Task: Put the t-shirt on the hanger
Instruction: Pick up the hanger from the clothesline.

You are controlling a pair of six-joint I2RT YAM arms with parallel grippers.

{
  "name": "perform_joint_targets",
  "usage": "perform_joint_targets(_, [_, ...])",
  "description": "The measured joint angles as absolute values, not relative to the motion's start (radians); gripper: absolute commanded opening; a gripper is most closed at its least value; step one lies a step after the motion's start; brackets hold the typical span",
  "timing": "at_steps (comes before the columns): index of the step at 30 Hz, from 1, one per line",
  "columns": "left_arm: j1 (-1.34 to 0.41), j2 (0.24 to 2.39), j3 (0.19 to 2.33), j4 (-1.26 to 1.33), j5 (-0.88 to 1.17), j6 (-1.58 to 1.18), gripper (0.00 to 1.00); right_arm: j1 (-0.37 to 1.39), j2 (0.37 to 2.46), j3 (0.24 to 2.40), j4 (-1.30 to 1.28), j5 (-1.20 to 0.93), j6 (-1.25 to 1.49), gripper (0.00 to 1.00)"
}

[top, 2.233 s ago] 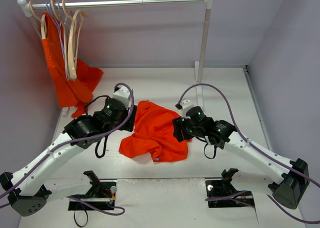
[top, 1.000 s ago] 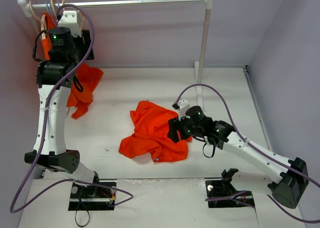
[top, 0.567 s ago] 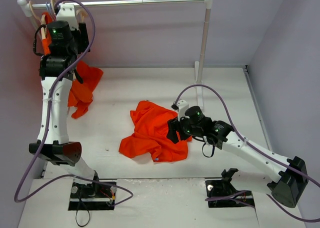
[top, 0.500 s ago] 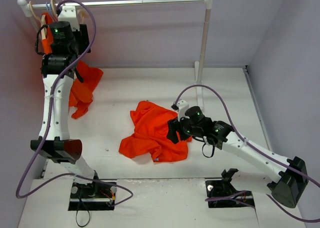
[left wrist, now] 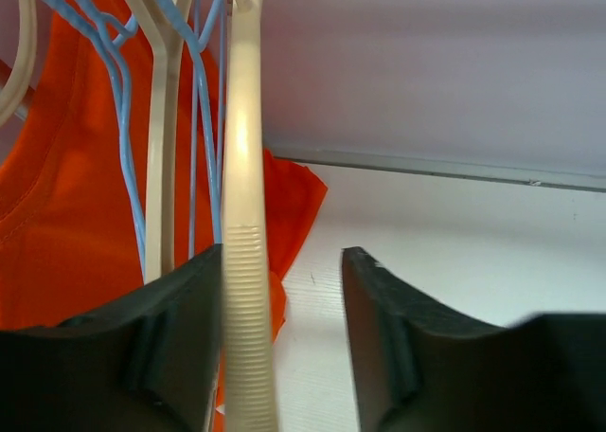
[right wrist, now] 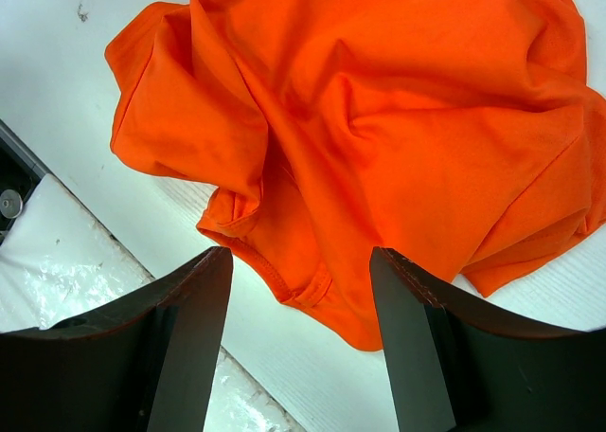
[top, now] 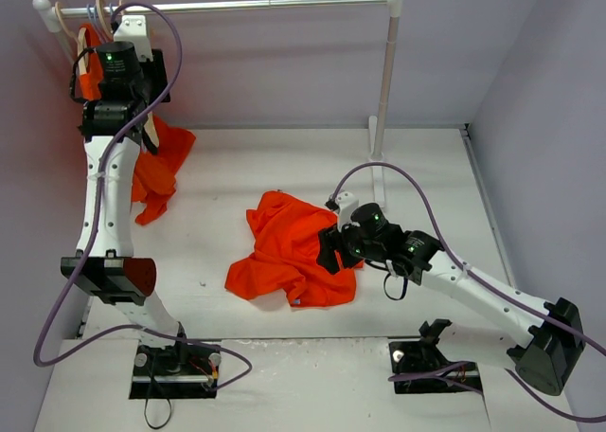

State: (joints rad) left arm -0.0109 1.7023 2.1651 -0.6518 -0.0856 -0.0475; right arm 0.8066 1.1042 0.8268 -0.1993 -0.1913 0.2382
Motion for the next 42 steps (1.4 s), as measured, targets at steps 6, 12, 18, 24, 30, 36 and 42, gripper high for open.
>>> perform_joint_targets(6, [-0.011, 1.702, 2.165, -0.652, -0.074, -0.061, 0.28, 0.807, 1.104, 0.826, -0.200, -0.191, 0.238, 0.61])
perform_joint_targets(12, [-0.011, 1.713, 2.165, -0.652, -0.076, -0.064, 0.35, 0.807, 1.103, 0.826, -0.200, -0.191, 0.238, 0.61])
perform_joint_targets(18, [-0.011, 1.733, 2.165, -0.653, -0.087, -0.073, 0.37, 0.807, 1.103, 0.826, -0.200, -0.191, 0.238, 0.62])
perform_joint_targets(24, [-0.011, 1.752, 2.165, -0.653, -0.096, -0.082, 0.26, 0.807, 1.103, 0.826, -0.200, -0.191, 0.238, 0.62])
perform_joint_targets(30, [-0.011, 1.753, 2.172, -0.652, -0.114, -0.082, 0.06, 0.807, 1.103, 0.826, -0.199, -0.191, 0.238, 0.62])
perform_joint_targets(36, [-0.011, 1.743, 2.172, -0.651, -0.118, -0.080, 0.00, 0.807, 1.109, 0.826, -0.199, -0.191, 0.238, 0.62])
perform_joint_targets(42, [-0.011, 1.697, 2.171, -0.617, -0.079, -0.079, 0.00, 0.807, 1.109, 0.826, -0.198, -0.191, 0.238, 0.62])
